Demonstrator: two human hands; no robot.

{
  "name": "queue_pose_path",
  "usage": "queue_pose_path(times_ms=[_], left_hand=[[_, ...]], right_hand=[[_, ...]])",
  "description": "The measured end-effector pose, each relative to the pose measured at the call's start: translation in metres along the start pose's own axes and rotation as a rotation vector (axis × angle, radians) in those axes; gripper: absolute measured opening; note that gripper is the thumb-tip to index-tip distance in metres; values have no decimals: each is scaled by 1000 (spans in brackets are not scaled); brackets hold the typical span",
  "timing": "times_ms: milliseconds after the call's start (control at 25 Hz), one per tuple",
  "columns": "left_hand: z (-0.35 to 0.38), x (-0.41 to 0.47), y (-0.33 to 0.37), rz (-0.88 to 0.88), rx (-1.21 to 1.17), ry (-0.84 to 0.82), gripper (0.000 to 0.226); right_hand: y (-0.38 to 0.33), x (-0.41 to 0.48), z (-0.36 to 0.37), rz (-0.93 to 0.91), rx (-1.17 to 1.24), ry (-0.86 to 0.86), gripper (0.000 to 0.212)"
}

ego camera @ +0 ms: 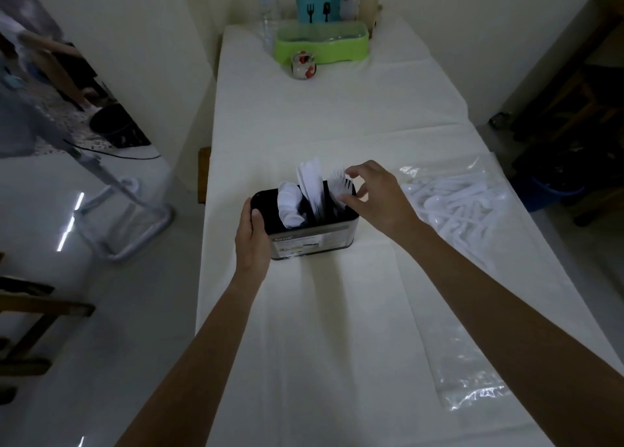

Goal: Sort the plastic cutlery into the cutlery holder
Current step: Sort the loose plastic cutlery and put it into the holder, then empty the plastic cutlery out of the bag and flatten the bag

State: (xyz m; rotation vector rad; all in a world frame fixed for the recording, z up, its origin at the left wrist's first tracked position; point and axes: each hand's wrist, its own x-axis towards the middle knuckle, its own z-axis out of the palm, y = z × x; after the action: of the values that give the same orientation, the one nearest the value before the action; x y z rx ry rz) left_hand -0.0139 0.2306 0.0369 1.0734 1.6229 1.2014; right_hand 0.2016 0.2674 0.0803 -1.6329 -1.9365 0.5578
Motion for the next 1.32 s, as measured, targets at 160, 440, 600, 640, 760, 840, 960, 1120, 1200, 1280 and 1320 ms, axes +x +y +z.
queue_pose_path(times_ms=[160, 440, 600, 640, 760, 840, 960, 1120, 1200, 1280, 1320], left_hand=[[3, -44, 5, -31, -8, 54, 49], [68, -168, -33, -12, 196, -56, 51], [130, -211, -45, 12, 451, -279, 56], [147, -218, -47, 0, 525, -298, 57], [190, -238, -46, -17, 808, -235, 56], [208, -248, -44, -42, 920, -193, 55], [227, -258, -43, -148, 851, -75, 55], [234, -261, -38, -399, 690, 8, 44], [227, -264, -41, -407, 627, -10, 41], [216, -267, -45, -431, 535, 43, 42], [208, -268, -47, -461, 450, 100, 43]], right_hand=[[12, -49, -17, 10, -59, 82, 49], [102, -201, -59, 183, -351, 42, 55], [169, -265, -95, 425, -464, -23, 59], [183, -275, -105, 475, -477, -35, 61], [216, -289, -130, 614, -497, -84, 62], [235, -290, -138, 653, -487, -129, 61], [252, -286, -145, 665, -438, -163, 52], [265, -283, -140, 641, -357, -99, 43], [270, -283, -134, 664, -262, -55, 37], [274, -283, -130, 691, -143, -14, 27], [274, -283, -128, 702, -91, -9, 23]])
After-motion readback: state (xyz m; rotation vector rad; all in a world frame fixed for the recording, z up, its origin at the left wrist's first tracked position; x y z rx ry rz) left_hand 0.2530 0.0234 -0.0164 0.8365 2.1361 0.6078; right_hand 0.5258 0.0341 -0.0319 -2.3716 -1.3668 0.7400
